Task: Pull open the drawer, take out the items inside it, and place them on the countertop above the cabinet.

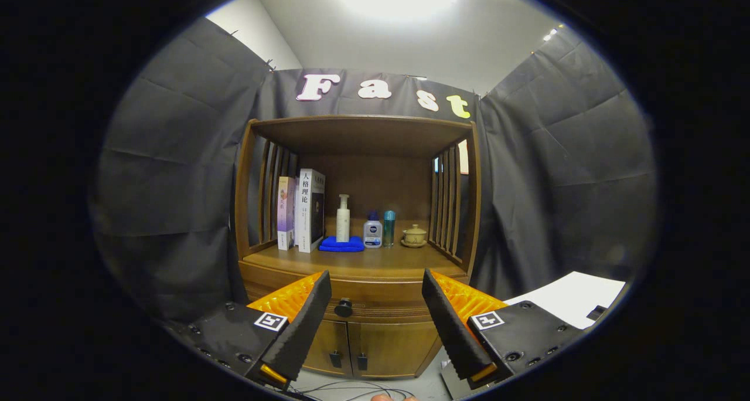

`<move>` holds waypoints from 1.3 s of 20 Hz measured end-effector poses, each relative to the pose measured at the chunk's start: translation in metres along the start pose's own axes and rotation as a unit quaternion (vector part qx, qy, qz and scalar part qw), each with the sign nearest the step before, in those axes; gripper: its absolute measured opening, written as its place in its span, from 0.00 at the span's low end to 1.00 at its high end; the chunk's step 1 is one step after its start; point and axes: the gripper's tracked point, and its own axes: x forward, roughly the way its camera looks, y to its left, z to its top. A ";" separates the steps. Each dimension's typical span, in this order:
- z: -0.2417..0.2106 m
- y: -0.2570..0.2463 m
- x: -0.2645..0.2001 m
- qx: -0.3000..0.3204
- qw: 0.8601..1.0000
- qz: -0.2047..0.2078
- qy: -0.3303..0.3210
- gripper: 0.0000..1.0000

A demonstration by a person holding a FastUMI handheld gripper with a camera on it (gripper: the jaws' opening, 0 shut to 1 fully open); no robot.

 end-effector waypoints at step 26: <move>-0.091 0.031 0.069 -0.012 0.997 0.042 0.070 0.98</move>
